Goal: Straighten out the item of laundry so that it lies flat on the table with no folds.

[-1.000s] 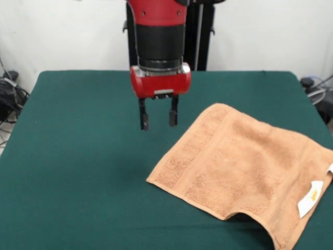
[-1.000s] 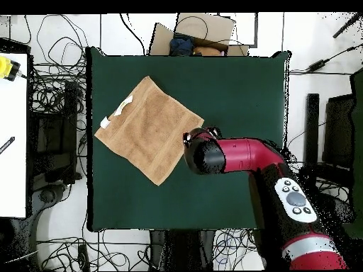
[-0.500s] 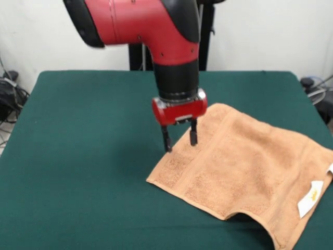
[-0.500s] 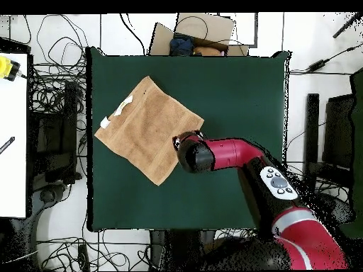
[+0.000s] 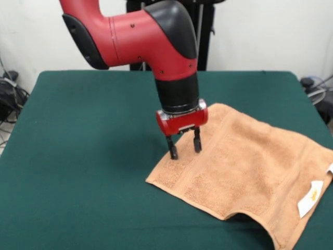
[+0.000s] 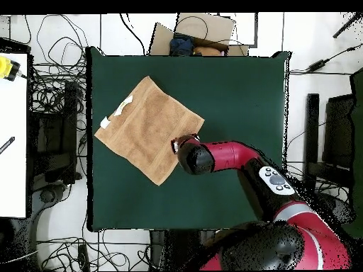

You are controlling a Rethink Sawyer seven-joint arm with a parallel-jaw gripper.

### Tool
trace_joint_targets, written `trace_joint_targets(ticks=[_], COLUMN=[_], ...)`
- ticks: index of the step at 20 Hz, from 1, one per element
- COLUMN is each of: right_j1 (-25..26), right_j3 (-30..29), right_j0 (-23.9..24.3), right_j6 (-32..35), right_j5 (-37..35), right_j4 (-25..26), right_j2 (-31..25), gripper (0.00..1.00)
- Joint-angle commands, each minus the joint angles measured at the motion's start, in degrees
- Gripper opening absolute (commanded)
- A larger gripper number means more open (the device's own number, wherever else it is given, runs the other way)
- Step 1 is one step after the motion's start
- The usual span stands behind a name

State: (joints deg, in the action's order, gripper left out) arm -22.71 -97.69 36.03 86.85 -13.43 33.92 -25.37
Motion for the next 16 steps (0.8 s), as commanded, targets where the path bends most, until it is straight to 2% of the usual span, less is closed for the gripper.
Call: trace_joint_targets(ticks=[1, 7, 11, 16], right_j1=[-1.1, -5.6, -10.3, -11.6], right_j3=[-4.0, -12.2, -18.1, -18.6], right_j0=[0.8, 3.5, 3.3, -1.0], right_j6=[3.3, 6.3, 8.5, 9.8], right_j5=[7.5, 11.7, 13.4, 13.9], right_j4=[5.9, 6.8, 5.4, 2.8], right_j2=[0.4, 2.8, 4.4, 6.7], gripper=[1.00, 1.00, 1.00, 1.00])
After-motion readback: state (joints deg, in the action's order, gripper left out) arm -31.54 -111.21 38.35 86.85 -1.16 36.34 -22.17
